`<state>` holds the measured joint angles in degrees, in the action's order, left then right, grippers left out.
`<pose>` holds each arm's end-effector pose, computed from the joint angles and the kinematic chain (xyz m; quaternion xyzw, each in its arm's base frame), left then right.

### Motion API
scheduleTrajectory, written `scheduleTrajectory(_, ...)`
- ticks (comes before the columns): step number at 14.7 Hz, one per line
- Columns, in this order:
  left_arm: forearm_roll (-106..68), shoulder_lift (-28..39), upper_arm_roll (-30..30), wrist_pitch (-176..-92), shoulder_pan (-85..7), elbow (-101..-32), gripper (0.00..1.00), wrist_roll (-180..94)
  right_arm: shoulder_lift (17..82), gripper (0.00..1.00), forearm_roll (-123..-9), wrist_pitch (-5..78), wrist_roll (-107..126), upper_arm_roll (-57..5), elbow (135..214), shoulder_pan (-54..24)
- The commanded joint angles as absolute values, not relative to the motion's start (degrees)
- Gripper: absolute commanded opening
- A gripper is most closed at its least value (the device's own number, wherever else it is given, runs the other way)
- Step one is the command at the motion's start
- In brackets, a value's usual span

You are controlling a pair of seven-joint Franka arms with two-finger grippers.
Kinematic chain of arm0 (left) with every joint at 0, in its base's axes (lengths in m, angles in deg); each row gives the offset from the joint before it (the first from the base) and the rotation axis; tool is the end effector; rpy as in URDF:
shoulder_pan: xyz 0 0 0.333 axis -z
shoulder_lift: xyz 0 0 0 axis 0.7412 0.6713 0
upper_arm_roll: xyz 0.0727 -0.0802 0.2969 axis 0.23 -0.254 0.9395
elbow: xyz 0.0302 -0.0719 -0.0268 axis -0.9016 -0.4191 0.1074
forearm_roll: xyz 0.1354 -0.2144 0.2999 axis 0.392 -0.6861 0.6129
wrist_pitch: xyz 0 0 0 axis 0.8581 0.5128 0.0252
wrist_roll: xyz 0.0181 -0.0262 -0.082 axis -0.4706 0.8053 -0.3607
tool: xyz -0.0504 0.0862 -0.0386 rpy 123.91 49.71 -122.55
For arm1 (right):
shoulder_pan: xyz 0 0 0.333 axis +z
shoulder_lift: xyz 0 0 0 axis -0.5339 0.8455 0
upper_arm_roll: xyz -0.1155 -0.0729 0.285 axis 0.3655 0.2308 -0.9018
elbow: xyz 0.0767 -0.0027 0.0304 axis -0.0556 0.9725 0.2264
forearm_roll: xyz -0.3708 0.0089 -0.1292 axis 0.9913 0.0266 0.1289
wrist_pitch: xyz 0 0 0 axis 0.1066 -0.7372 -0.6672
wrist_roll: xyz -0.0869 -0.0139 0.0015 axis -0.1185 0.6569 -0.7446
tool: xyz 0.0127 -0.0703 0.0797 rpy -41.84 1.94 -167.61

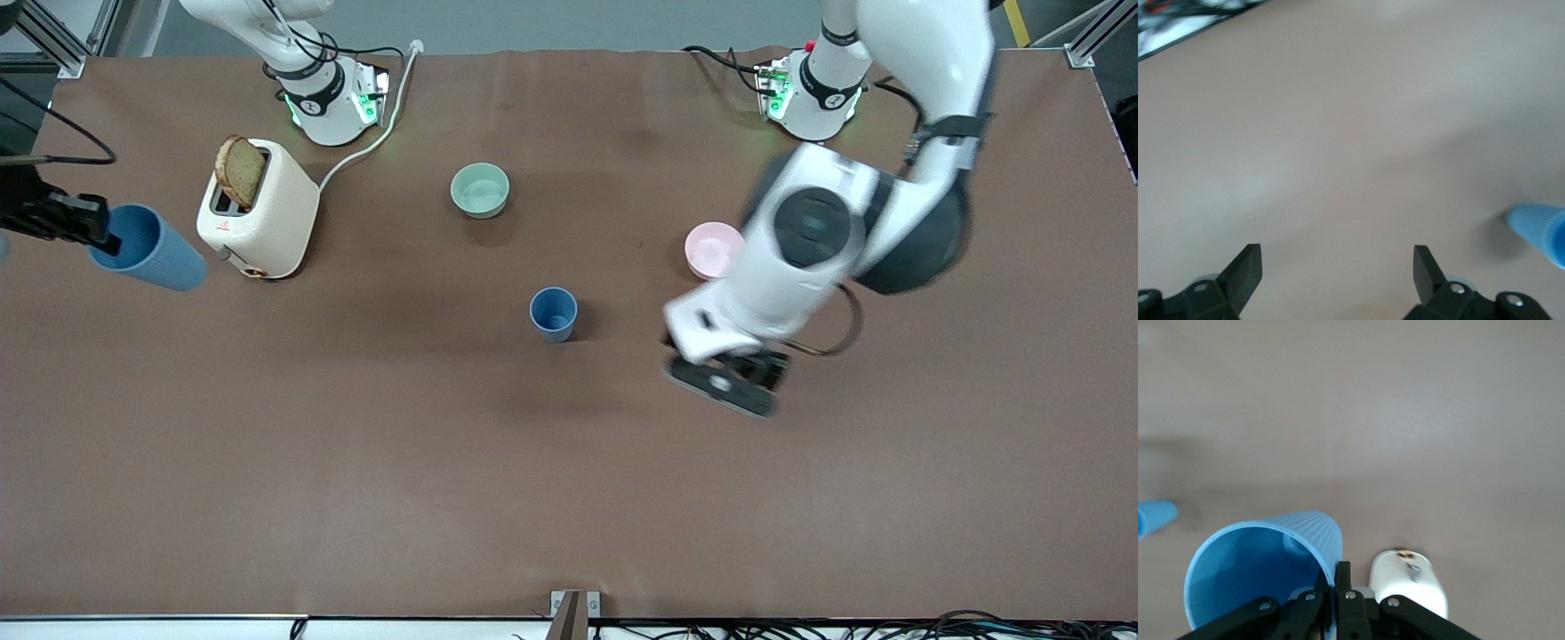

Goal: Stack blue cups with both arms
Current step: 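Move the right gripper's cup above the placed cup while the left gripper withdraws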

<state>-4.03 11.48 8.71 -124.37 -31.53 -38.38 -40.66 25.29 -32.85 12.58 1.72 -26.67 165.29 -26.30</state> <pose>0.6669 -0.2833 0.4599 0.9810 -0.1882 0.0465 0.0077 0.5551 0.0171 0.6308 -0.9992 0.0143 -0.0137 0.0335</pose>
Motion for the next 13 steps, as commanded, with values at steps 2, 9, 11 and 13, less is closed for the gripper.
scheduleTrajectory(2, -3.93, 8.53, 8.17, -122.75, -39.99, -39.93, 1.0, -41.07, 26.48, 0.0, -34.02, 22.08, -12.6, -26.39, 169.86, -15.52)
scheduleTrajectory(9, -4.19, 3.26, 7.99, -118.37, -48.61, -39.76, 1.0, -41.51, 36.5, 0.0, -33.93, 34.75, -33.82, -26.39, 170.67, 2.95)
scheduleTrajectory(11, -6.73, 0.72, 11.91, -115.11, -47.4, -39.67, 1.0, -41.95, 39.74, 0.0, -34.02, 36.69, -36.37, -26.48, 170.75, 6.56)
scheduleTrajectory(13, -11.11, -1.57, 18.85, -113.0, -44.15, -39.93, 1.0, -42.04, 42.12, 0.0, -34.02, 38.71, -38.04, -26.39, 170.75, 10.25)
